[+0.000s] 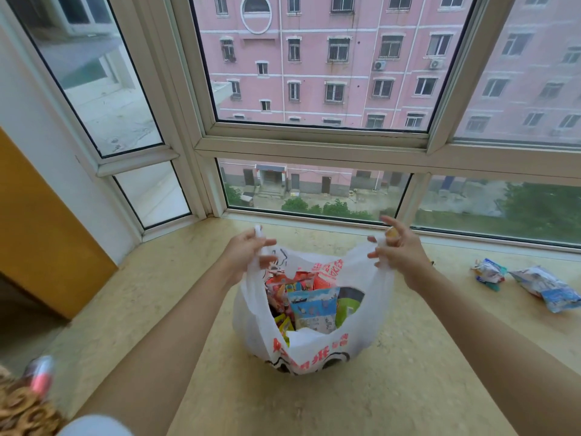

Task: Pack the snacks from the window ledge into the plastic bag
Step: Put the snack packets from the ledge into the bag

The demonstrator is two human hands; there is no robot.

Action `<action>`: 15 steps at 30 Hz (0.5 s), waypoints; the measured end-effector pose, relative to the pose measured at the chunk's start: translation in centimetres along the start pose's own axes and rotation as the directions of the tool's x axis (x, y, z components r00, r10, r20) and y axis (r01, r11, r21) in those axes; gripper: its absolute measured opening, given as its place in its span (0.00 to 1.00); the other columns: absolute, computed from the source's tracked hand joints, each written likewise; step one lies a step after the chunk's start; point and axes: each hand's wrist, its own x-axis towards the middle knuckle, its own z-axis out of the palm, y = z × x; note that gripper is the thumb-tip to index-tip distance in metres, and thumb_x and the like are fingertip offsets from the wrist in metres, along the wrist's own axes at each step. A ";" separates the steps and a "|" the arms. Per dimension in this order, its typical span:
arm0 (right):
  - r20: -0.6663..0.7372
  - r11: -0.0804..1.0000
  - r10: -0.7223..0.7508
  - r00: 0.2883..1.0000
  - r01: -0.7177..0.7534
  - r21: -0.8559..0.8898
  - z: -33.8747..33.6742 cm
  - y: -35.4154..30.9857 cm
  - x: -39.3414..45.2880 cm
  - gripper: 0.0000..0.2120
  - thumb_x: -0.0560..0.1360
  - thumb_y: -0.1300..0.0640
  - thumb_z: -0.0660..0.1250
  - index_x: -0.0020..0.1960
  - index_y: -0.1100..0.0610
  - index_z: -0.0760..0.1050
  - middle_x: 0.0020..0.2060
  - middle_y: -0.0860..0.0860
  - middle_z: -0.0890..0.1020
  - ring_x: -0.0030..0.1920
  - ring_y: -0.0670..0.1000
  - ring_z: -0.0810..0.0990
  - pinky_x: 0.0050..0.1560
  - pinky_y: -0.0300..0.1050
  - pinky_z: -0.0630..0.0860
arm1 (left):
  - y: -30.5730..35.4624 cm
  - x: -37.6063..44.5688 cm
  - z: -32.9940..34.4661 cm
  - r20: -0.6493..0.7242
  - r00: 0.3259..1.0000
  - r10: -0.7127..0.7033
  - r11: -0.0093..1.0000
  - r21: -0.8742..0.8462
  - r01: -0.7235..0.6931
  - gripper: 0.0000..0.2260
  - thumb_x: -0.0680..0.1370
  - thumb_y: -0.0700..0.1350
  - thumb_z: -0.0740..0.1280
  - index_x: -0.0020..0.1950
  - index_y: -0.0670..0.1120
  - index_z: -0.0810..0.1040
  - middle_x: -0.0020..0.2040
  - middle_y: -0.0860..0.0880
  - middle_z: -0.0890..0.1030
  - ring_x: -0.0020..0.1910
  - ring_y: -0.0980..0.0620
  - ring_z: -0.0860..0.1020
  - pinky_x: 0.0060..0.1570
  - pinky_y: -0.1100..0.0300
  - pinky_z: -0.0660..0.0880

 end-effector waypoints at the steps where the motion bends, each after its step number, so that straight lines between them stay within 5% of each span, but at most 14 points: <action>1: 0.003 1.000 0.025 1.000 -0.025 -0.014 0.3 1.0 -0.4 0.35 0.71 0.75 0.65 0.72 0.50 0.65 0.51 0.58 0.82 0.44 0.56 0.83 0.42 0.51 0.79 | -1.3 -0.2 0.0 -0.019 1.000 -0.024 0.998 0.053 0.025 0.22 0.81 0.39 0.63 0.74 0.44 0.63 0.59 0.45 0.80 0.35 0.49 0.83 0.34 0.56 0.80; 8: -0.002 0.994 0.093 0.996 -0.093 -0.058 0.7 4.8 -1.7 0.36 0.68 0.74 0.70 0.70 0.51 0.66 0.57 0.54 0.80 0.46 0.54 0.83 0.49 0.61 0.80 | -6.6 -1.5 -2.6 -0.137 0.989 -0.046 0.974 0.213 0.075 0.27 0.79 0.38 0.65 0.77 0.48 0.61 0.64 0.43 0.77 0.38 0.46 0.84 0.30 0.60 0.77; 11: -0.016 0.985 0.076 0.997 -0.078 -0.151 1.0 4.9 -1.8 0.35 0.68 0.73 0.69 0.70 0.51 0.67 0.54 0.57 0.80 0.45 0.56 0.83 0.46 0.59 0.81 | -6.8 -1.5 -3.6 -0.235 0.972 -0.022 0.911 0.395 0.116 0.20 0.76 0.41 0.69 0.68 0.47 0.74 0.61 0.44 0.78 0.36 0.47 0.84 0.34 0.58 0.77; 13: -0.013 0.955 0.045 0.999 -0.047 -0.293 1.5 5.0 -2.1 0.33 0.68 0.70 0.70 0.69 0.51 0.67 0.52 0.57 0.81 0.47 0.55 0.82 0.46 0.58 0.81 | -6.6 -1.9 -3.6 -0.294 0.951 0.091 0.746 0.653 0.130 0.06 0.75 0.47 0.70 0.48 0.46 0.81 0.44 0.48 0.81 0.34 0.50 0.79 0.35 0.58 0.71; 15: -0.012 0.879 -0.001 1.000 -0.005 -0.477 2.0 4.7 -2.8 0.29 0.69 0.62 0.71 0.68 0.50 0.69 0.48 0.52 0.82 0.48 0.52 0.80 0.47 0.55 0.80 | -6.4 -2.6 -3.2 -0.334 0.917 0.217 0.508 0.841 0.186 0.10 0.73 0.53 0.70 0.39 0.48 0.76 0.37 0.50 0.76 0.33 0.51 0.74 0.33 0.60 0.65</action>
